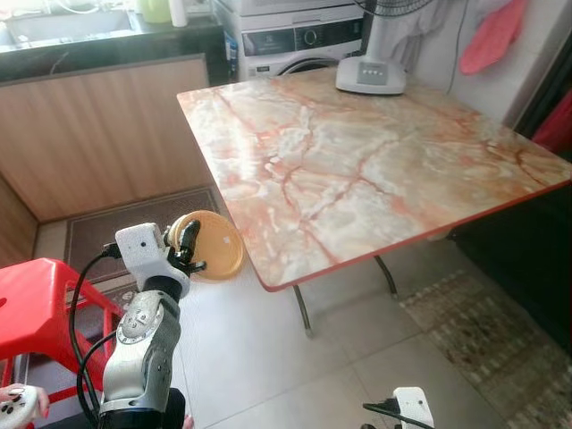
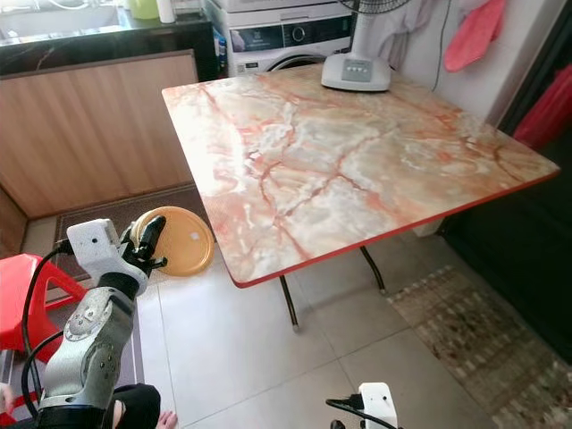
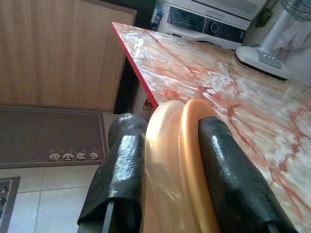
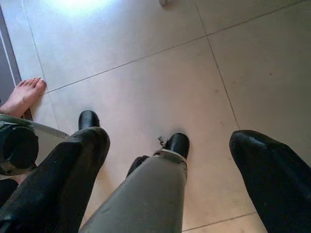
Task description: Restocking fridge
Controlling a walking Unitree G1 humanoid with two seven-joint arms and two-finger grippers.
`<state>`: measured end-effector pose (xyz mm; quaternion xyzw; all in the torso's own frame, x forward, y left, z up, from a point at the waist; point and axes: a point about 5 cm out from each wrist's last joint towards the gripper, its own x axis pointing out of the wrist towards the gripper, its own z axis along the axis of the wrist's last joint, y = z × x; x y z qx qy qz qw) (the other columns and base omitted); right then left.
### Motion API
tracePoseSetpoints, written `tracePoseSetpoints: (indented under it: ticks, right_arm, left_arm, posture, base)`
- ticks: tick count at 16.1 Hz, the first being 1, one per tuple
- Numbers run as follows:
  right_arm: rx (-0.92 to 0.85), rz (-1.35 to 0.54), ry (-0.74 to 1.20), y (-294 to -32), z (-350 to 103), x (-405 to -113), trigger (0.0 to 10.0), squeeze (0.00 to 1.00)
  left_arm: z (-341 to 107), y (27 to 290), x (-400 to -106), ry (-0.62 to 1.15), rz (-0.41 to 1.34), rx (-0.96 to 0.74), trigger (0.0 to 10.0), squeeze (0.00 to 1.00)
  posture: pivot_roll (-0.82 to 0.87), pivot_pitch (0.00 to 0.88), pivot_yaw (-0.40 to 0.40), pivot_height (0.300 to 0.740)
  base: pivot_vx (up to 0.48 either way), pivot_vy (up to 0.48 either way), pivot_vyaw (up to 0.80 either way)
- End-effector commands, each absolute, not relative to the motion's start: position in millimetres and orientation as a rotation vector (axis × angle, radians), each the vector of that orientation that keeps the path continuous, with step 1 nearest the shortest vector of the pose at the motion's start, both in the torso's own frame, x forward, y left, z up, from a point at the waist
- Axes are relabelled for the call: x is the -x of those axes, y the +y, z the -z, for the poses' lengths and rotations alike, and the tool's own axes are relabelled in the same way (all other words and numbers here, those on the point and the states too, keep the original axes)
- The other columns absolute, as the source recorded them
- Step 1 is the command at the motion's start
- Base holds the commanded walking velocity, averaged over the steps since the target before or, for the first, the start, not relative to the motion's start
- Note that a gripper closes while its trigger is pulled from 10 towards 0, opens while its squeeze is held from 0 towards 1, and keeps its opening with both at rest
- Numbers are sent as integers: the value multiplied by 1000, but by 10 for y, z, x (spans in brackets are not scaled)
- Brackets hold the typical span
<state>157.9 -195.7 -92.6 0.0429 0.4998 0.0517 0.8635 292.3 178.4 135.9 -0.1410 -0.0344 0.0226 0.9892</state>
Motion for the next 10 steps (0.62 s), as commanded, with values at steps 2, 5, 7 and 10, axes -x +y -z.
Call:
tracePoseSetpoints:
  ticks: [2,5,7,10]
  right_arm:
    - [-101,-84,1049,-1983,926,-1574,10000,0]
    - [-101,-84,1048,-1983,926,-1574,10000,0]
    - [-112,-74,1071,-1973,942,-1547,10000,0]
    - [-107,-87,1073,-1965,942,-1546,10000,0]
  left_arm:
    - [-1426,1771,-2922,-106,-37,271,10000,0]
    - [-1426,1768,-2919,-107,-37,269,10000,0]
    - [-1439,1778,-2929,-118,-33,201,10000,0]
    - [-1439,1771,-2938,-117,-27,188,10000,0]
  posture:
    - [78,0,-1,740]
    - [78,0,-1,740]
    - [82,0,-3,740]
    - [84,0,-4,740]
  base:
    - [0,0,0]
    - [0,0,0]
    - [0,0,-800]
    - [0,-472,-800]
